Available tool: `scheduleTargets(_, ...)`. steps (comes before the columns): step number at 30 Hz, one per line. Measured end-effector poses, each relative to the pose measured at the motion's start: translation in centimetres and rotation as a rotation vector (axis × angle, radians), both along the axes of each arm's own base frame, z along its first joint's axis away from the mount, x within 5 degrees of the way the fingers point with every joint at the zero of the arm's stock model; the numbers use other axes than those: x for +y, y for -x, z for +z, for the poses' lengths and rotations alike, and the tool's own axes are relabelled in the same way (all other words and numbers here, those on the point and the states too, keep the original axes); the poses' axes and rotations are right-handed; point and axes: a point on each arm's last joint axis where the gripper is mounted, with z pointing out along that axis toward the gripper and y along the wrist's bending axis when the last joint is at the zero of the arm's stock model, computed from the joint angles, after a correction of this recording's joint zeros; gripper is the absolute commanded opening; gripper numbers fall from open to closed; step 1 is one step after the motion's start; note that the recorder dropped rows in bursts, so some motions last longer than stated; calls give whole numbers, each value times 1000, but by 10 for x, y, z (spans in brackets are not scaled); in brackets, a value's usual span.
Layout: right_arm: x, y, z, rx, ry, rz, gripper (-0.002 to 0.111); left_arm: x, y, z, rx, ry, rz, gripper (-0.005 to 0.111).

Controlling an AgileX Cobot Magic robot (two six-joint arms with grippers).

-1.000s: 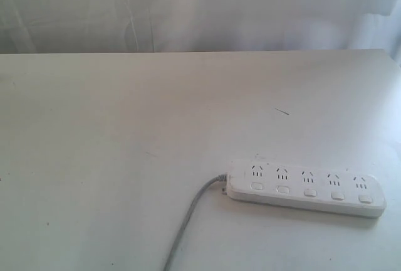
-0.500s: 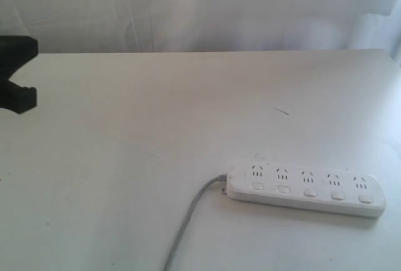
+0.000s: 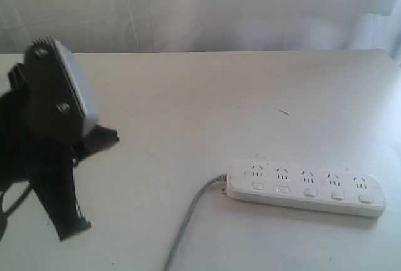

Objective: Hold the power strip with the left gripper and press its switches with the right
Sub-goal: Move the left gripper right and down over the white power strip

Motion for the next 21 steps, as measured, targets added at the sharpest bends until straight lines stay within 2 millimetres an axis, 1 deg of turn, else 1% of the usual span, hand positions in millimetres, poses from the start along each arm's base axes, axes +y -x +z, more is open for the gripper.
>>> scheduleTargets(3, 0, 0, 0, 0, 0, 0, 0, -12, 4, -5, 50, -93, -92, 0)
scheduleTargets(5, 0, 0, 0, 0, 0, 0, 0, -20, 2, -5, 73, -129, -120, 0)
scheduleTargets(9, 0, 0, 0, 0, 0, 0, 0, -32, -6, -1, 117, -187, -138, 0)
scheduleTargets(10, 0, 0, 0, 0, 0, 0, 0, -39, -11, 2, 130, -206, -155, 0)
scheduleTargets(11, 0, 0, 0, 0, 0, 0, 0, -42, -13, 3, 134, -212, -166, 0)
scheduleTargets(13, 0, 0, 0, 0, 0, 0, 0, -54, -20, 7, 145, -222, -213, 0)
scheduleTargets(14, 0, 0, 0, 0, 0, 0, 0, -64, -24, 8, 164, -234, -255, 0)
scheduleTargets(15, 0, 0, 0, 0, 0, 0, 0, -68, -26, 8, 183, -237, -275, 0)
scheduleTargets(16, 0, 0, 0, 0, 0, 0, 0, -79, -28, 6, 250, -269, -340, 0)
scheduleTargets(17, 0, 0, 0, 0, 0, 0, 0, -84, -29, 4, 287, -281, -372, 0)
scheduleTargets(18, 0, 0, 0, 0, 0, 0, 0, -96, -30, 1, 382, -294, -457, 0)
scheduleTargets(19, 0, 0, 0, 0, 0, 0, 0, -105, -31, 0, 428, -290, -515, 0)
scheduleTargets(21, 0, 0, 0, 0, 0, 0, 0, -121, -38, 1, 438, -279, -590, 0)
